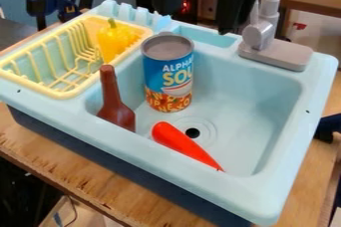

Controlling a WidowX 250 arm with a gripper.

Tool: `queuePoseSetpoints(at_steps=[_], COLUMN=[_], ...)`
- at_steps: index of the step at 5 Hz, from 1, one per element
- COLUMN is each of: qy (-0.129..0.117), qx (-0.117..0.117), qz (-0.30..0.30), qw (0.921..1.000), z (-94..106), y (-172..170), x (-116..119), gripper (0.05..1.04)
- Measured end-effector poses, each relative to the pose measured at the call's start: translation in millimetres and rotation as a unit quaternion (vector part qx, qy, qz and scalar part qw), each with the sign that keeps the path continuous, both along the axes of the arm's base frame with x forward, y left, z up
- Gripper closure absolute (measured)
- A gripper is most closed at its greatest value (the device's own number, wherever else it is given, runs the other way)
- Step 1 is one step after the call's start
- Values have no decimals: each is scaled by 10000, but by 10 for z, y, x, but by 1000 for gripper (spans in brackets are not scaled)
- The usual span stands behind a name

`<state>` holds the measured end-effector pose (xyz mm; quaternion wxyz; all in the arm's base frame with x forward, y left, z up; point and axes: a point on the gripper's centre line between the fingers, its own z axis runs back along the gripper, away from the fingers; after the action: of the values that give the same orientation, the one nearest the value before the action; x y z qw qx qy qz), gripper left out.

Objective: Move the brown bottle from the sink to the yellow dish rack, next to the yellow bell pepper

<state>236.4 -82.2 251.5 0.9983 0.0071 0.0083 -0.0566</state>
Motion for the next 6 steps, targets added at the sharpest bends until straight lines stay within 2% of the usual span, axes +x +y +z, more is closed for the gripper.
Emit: queuePoseSetpoints(at_steps=[1, 3, 4, 5, 6], qy=[133, 503, 662, 706, 637], qx=[38, 481, 499, 441, 426], qz=[-32, -319, -249, -162, -244], qw=[9999, 9971, 9962, 9964, 9968], z=[-60, -27, -85, -242, -357], y=[-4, 275, 467, 647, 706], x=[4, -53, -207, -296, -310], gripper=[83, 83, 83, 83, 83])
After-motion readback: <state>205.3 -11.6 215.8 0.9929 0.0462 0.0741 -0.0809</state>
